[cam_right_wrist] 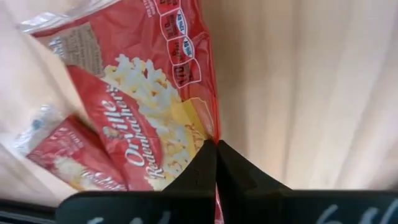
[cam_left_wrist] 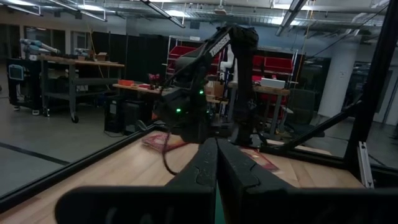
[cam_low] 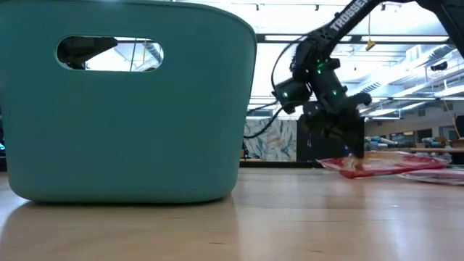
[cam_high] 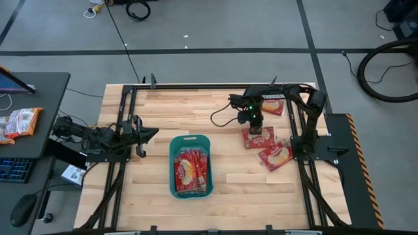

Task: Sort popcorn bags into baskets
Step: Put the red popcorn bag into the green bin

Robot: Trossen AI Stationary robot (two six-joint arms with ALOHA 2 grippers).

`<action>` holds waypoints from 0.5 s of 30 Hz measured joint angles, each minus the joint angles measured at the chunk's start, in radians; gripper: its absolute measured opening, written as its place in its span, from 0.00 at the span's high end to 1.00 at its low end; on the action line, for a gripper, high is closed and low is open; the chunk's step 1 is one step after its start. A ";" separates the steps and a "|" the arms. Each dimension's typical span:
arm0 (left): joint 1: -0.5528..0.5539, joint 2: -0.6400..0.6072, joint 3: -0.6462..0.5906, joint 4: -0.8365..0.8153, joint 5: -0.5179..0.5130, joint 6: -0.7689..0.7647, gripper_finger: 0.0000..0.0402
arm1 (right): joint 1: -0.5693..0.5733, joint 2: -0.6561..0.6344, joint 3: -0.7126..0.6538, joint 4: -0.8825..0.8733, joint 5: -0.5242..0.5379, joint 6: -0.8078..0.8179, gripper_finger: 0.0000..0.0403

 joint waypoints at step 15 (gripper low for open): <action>0.000 0.000 0.000 0.000 0.000 0.000 0.98 | 0.319 -0.002 0.353 -0.105 -0.132 0.129 1.00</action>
